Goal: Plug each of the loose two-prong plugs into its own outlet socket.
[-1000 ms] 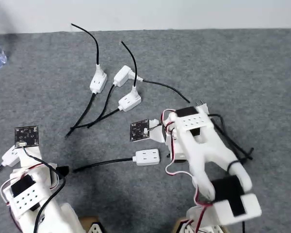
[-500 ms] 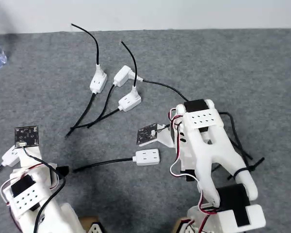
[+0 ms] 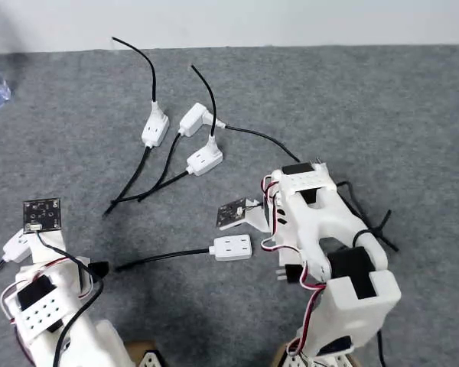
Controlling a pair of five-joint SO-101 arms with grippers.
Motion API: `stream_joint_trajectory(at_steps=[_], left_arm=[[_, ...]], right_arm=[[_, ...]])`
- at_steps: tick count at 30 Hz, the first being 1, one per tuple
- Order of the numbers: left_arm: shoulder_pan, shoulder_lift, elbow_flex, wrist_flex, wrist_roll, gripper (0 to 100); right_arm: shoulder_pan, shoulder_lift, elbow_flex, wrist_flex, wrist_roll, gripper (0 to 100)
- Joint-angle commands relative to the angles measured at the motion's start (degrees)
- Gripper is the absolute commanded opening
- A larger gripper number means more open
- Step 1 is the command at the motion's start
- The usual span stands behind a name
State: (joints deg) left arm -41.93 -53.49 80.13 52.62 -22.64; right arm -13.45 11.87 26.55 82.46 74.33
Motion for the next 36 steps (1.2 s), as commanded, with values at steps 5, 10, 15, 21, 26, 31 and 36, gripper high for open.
stream_joint_trajectory(at_steps=[5,10,15,21,26,31,36], left_arm=[[0.3,-0.6,-0.2,-0.5,-0.4,36],[0.3,-0.6,-0.2,-0.5,-0.4,36],[0.3,-0.6,0.0,-0.5,-0.4,36],[0.3,-0.6,0.0,-0.5,-0.4,36],[0.3,-0.6,0.1,-0.5,-0.4,36],[0.3,-0.6,0.2,-0.5,-0.4,36],[0.3,-0.6,0.2,-0.5,-0.4,36]], right_arm=[[0.3,-0.5,-2.1,-2.9,-2.8,24.1],[-0.1,-0.7,-4.8,-2.9,-2.9,24.1],[0.4,-3.6,-5.8,-0.4,-3.1,24.1],[1.2,-9.5,-4.6,-2.7,-3.2,24.1],[1.0,-6.4,0.0,-11.3,-3.2,24.1],[0.8,-7.3,-1.1,-11.5,-5.8,24.1],[0.7,-14.2,-1.1,-7.3,-6.1,24.1]])
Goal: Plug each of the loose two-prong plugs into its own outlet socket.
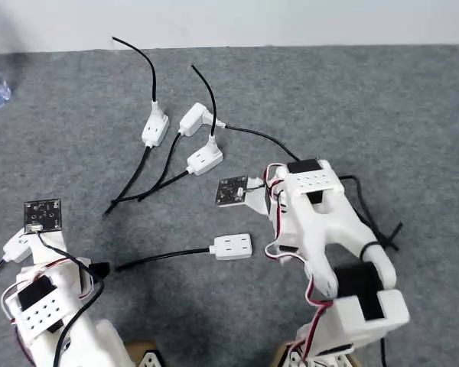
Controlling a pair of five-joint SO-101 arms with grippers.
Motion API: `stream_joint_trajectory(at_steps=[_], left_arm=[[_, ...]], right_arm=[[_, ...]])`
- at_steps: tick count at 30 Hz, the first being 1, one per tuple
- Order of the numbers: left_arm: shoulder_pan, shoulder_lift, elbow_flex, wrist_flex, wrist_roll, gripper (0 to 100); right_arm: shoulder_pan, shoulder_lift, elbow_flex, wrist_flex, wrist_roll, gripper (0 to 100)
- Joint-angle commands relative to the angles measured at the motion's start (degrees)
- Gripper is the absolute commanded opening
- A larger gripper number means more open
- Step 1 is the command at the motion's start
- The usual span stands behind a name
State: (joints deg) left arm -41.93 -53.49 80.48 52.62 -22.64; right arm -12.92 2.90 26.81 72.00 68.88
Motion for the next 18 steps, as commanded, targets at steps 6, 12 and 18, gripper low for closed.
stream_joint_trajectory(at_steps=[6,12,18], left_arm=[[0.3,-0.6,-0.1,-0.5,-0.4,36],[0.3,-0.6,-0.1,-0.5,-0.4,36],[0.4,-0.6,-0.1,-0.5,-0.4,36]], right_arm=[[0.2,-15.5,4.2,9.0,-0.3,24.1],[-0.4,-19.7,20.0,-4.2,2.2,24.4],[-0.4,-19.6,23.8,-12.4,7.3,24.5]])
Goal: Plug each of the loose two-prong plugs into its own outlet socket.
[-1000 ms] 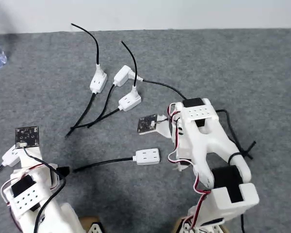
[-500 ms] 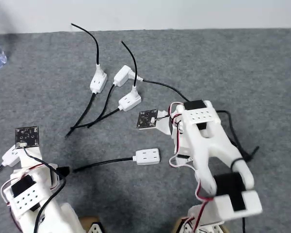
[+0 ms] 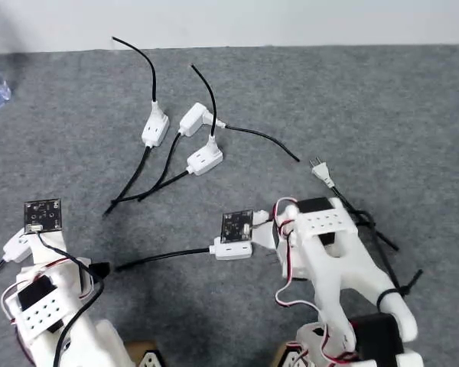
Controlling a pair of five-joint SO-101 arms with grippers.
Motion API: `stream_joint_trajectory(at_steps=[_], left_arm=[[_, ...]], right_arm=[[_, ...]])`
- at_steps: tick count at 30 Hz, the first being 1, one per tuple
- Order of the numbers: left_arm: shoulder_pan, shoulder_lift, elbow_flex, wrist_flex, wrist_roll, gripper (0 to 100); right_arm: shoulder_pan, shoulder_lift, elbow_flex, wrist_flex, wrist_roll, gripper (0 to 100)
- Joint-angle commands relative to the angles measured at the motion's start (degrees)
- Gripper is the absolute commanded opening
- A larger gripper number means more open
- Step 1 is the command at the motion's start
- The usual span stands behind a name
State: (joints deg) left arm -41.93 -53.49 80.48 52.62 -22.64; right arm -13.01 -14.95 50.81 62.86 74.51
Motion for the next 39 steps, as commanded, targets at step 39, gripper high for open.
stream_joint_trajectory(at_steps=[39], left_arm=[[0.5,-0.6,-0.1,-0.5,-0.4,36]], right_arm=[[-1.5,-1.7,2.6,-3.5,12.4,24.4]])
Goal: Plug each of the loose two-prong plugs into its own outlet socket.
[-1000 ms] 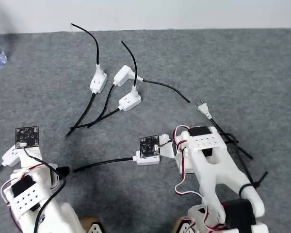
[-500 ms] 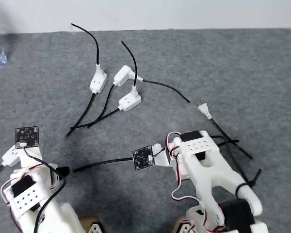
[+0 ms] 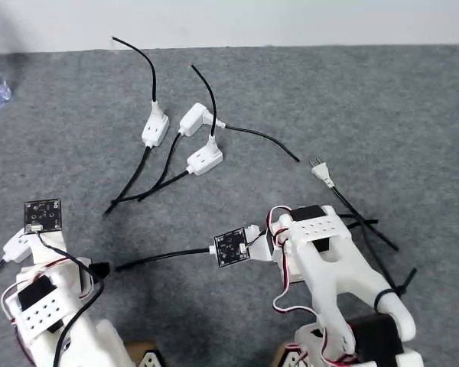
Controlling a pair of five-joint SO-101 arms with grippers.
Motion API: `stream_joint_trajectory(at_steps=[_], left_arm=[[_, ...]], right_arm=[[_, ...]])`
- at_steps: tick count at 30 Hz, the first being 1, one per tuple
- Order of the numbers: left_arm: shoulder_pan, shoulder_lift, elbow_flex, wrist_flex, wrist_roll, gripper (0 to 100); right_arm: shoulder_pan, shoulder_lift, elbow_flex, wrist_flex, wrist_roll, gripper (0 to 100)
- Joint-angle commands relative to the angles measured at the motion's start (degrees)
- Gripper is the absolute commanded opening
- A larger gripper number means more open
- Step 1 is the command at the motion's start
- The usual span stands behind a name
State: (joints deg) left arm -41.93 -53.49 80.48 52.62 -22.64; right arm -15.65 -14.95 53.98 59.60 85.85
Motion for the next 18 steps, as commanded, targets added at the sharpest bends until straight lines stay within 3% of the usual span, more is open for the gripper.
stream_joint_trajectory(at_steps=[1,15,18], left_arm=[[0.5,-0.6,-0.1,-0.5,-0.4,36],[0.5,-0.6,-0.1,-0.5,-0.4,36],[0.5,-0.6,-0.1,-0.5,-0.4,36]], right_arm=[[1.3,-1.7,-0.5,-0.2,1.9,24.4],[1.7,6.0,-3.1,-0.1,5.8,0.6],[1.8,6.0,-3.2,-0.1,5.6,0.9]])
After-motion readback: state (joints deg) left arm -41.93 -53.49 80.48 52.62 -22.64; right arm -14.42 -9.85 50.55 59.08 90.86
